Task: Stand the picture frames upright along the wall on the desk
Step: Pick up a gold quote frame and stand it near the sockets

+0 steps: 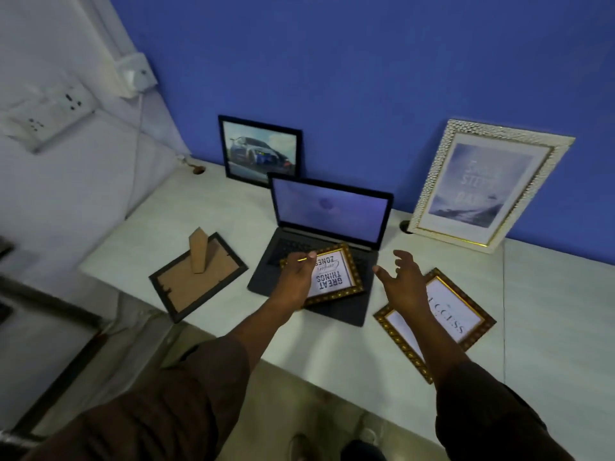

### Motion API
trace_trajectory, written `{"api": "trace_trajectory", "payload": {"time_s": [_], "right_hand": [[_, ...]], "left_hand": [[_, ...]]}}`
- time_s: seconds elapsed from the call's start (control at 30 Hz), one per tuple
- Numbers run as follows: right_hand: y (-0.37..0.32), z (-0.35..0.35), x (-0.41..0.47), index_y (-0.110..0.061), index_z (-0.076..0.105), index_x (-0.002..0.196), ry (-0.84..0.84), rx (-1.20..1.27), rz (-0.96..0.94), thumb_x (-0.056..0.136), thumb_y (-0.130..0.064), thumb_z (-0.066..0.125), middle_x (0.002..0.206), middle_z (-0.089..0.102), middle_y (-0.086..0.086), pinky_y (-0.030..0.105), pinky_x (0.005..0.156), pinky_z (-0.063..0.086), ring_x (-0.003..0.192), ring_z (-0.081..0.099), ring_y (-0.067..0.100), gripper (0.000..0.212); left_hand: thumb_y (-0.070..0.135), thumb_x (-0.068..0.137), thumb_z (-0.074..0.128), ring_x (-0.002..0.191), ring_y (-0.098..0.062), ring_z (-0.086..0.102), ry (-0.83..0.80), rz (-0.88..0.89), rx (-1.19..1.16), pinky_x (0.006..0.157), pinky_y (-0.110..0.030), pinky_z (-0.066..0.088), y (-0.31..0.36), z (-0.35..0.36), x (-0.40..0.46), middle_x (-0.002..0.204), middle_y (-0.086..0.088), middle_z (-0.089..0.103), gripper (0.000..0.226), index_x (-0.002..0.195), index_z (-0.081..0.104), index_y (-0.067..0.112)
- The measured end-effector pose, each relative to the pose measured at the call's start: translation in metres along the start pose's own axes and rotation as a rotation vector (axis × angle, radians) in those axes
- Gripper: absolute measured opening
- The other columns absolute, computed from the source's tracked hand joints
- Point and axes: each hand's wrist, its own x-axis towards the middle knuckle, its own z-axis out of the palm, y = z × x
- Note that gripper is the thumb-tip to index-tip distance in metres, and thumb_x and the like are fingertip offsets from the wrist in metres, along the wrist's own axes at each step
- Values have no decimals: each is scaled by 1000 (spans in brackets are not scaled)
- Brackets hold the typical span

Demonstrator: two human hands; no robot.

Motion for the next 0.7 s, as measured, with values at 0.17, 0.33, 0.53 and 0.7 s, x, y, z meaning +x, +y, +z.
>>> {"api": "trace_trajectory", "payload": {"time_s": [0.17,0.33,0.53,0.7], "right_hand": [[33,2,-9,-14,42,149,-41,-50,115,93,-43,70,146,54,18,42,105,44,132,53,34,69],[93,-31,-16,-7,47,142,93,-110,300,89,-36,75,133,60,25,47,100,49,124,58,42,66],[151,-62,-23,-16,40,146,142,-159,516,86,-39,73,140,49,22,54,102,48,128,52,44,72],[167,-63,-4,-10,30,150,204,-147,589,91,-29,70,134,46,25,52,96,49,115,59,48,74]], "left_hand": [[53,104,41,112,-21,58,-32,-9,5,98,-38,49,-20,3,-4,130,-2,60,36,129,47,27],[55,99,48,115,-25,55,-171,-40,213,99,-38,44,-33,63,13,132,-5,59,45,129,52,22],[55,97,55,131,-23,53,-391,-91,291,104,-38,45,-38,152,44,149,-2,50,65,149,41,18],[50,95,58,123,-28,57,-437,-91,467,100,-40,49,-44,197,77,138,-8,55,61,141,48,11]]}}
